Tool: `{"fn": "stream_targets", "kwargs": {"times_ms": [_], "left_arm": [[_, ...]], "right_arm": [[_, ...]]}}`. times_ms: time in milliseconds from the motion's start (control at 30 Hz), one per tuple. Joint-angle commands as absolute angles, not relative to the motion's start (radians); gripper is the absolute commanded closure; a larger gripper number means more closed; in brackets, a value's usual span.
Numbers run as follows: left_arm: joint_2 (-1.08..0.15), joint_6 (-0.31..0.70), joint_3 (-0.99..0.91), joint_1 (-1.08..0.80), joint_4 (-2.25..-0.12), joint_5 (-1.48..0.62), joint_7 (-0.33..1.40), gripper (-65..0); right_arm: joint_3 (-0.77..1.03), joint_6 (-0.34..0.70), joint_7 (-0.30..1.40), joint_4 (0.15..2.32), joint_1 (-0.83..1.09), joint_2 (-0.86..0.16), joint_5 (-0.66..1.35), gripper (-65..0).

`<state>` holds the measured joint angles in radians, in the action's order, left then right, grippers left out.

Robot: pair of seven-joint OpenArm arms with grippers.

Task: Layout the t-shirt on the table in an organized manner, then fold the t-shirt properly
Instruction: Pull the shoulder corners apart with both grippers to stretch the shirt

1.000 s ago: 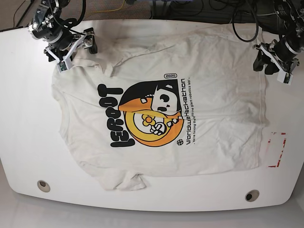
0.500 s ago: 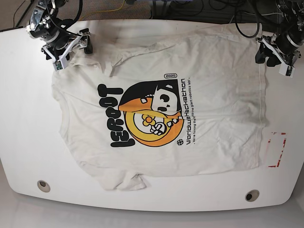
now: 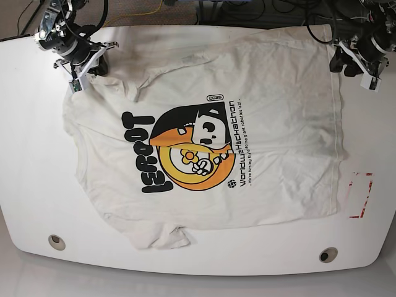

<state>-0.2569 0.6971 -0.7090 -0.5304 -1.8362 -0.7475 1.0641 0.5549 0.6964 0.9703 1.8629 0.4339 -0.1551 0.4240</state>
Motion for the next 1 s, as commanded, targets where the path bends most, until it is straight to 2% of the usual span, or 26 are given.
{"fn": "stream_targets", "kwargs": {"times_ms": [0, 533, 967], "left_arm": [[-0.272, 0.698, -0.720, -0.550, -1.853, -0.799, 1.043, -26.7], [-0.277, 0.698, -0.639, -0.734, -1.860, -0.958, 1.049, -29.2], [-0.274, 0.698, -0.684, -0.785, -1.893, -0.955, 1.047, -29.2]], "right_arm": [[0.561, 0.698, 0.954, 1.910, 0.437, -0.168, 0.441, -2.5], [0.556, 0.698, 0.957, 1.948, 0.443, -0.166, 0.441, -2.5], [0.555, 0.698, 0.957, 1.946, 0.443, -0.166, 0.441, -2.5]]}}
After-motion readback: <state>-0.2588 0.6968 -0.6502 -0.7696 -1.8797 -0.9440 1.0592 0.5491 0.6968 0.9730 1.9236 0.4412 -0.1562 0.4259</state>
